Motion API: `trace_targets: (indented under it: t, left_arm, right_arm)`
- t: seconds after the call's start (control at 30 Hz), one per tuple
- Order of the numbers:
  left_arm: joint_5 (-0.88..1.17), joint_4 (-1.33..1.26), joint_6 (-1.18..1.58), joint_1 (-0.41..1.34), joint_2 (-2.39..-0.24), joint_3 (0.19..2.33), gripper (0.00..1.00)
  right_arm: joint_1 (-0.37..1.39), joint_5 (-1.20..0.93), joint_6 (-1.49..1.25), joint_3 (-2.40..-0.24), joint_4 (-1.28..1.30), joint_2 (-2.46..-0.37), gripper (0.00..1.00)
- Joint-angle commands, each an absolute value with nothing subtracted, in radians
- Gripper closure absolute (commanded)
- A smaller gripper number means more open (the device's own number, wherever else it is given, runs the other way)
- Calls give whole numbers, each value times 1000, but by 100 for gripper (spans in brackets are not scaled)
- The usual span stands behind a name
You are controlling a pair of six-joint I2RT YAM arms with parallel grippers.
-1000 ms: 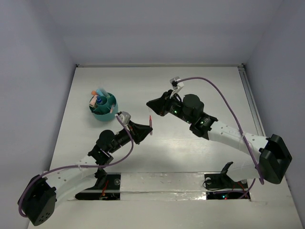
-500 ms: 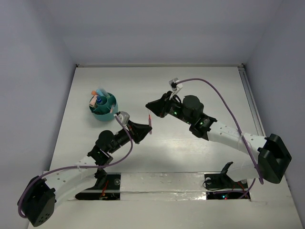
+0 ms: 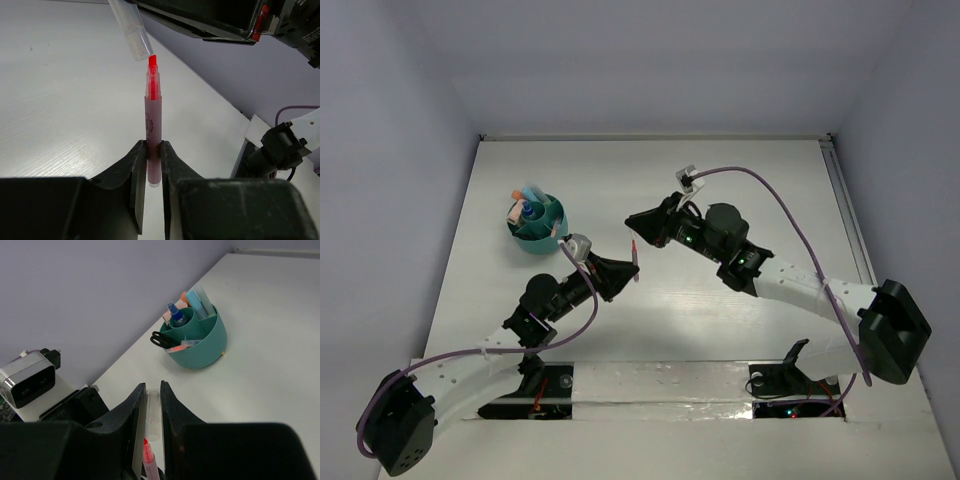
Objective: Sort the stationery into containers
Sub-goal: Close the pen cap on the pen.
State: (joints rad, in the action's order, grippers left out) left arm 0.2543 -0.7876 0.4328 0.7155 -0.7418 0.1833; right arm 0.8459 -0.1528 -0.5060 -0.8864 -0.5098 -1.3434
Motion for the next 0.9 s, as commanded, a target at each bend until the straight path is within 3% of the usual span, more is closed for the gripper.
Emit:
trace_targets:
  t: [0.0, 0.87]
  left_arm:
    - [241, -867, 446, 710, -719, 187, 100]
    - [290, -902, 443, 710, -753, 192, 100]
  right_arm:
    - [868, -153, -499, -858, -609, -1327, 100]
    - [877, -61, -506, -833, -678, -1319, 100]
